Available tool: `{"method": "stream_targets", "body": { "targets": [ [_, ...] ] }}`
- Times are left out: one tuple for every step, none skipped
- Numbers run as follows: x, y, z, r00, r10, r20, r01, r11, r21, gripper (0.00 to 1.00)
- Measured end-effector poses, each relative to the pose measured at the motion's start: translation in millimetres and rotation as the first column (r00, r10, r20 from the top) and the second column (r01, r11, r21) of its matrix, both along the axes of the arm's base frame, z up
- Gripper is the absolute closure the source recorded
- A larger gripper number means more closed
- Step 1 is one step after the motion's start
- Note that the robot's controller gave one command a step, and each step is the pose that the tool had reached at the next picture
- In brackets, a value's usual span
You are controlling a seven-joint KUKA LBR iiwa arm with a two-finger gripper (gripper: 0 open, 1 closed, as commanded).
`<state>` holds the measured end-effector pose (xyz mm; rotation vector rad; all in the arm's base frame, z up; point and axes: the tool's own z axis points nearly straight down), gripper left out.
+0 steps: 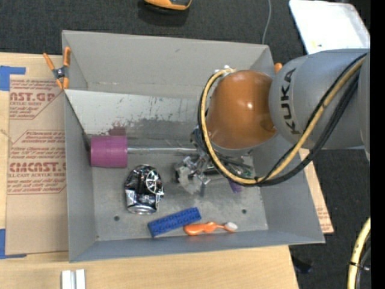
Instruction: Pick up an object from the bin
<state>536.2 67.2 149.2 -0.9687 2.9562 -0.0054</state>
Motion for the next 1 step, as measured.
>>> {"method": "stream_targets", "body": {
  "targets": [
    [0.1,0.3,1.5,1.000,0.000,0.001,0.000,1.000,0.000,1.00]
  ]
}}
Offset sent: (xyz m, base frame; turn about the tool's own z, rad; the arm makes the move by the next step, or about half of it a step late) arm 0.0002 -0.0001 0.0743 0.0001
